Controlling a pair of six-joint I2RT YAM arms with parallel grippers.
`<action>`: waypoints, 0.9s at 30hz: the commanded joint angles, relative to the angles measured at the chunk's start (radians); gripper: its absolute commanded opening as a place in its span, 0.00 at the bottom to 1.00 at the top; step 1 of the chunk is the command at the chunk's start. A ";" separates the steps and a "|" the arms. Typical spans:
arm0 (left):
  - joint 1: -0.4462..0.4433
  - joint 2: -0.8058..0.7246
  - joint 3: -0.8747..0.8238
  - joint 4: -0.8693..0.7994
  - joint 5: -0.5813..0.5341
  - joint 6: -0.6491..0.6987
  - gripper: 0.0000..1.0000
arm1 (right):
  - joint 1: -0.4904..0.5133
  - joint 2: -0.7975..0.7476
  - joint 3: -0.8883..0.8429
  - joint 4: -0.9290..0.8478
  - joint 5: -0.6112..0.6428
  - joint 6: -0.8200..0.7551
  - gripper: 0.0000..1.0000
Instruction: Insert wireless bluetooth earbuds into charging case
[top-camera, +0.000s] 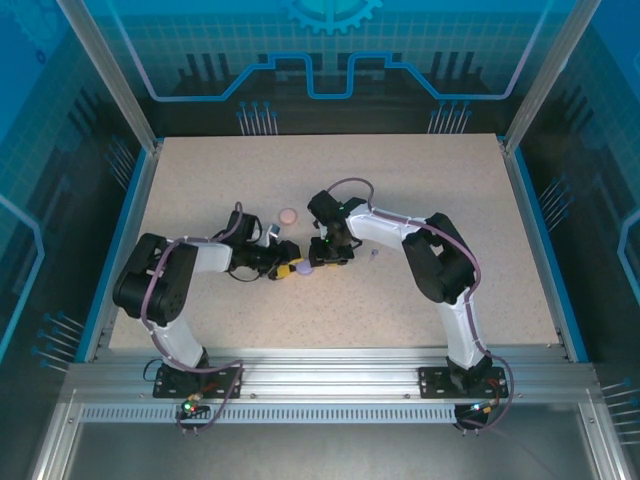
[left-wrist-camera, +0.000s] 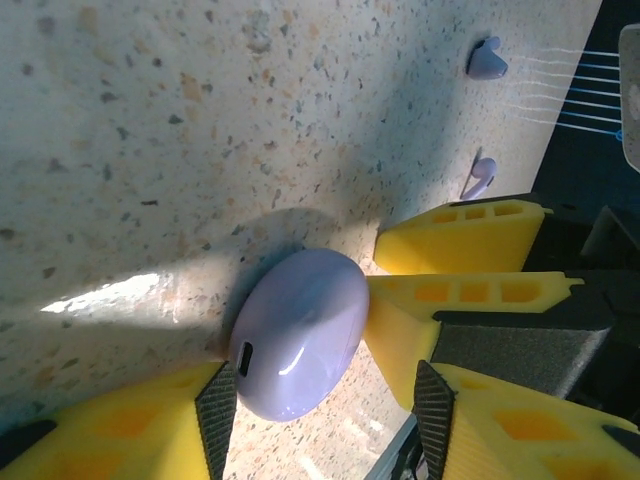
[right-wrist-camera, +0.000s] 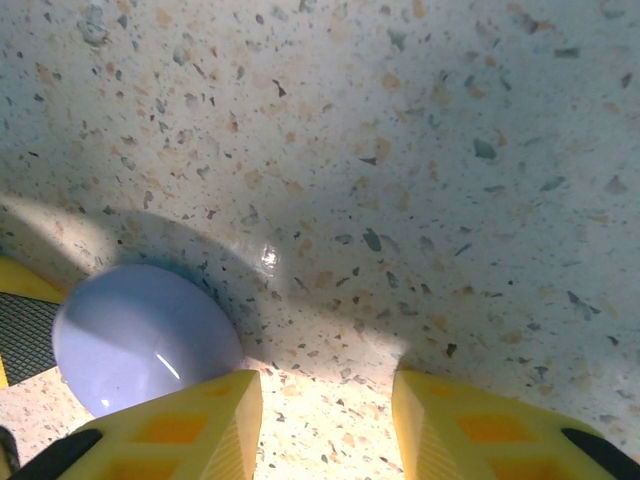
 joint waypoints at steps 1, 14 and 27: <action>-0.026 0.056 -0.005 0.077 0.045 0.027 0.53 | -0.001 0.036 -0.001 0.005 -0.022 0.016 0.40; -0.051 0.026 -0.059 0.268 0.123 -0.018 0.50 | -0.010 0.045 -0.003 0.005 -0.021 0.012 0.40; -0.055 -0.016 -0.116 0.461 0.133 -0.089 0.47 | -0.028 0.038 -0.003 0.002 -0.027 -0.002 0.40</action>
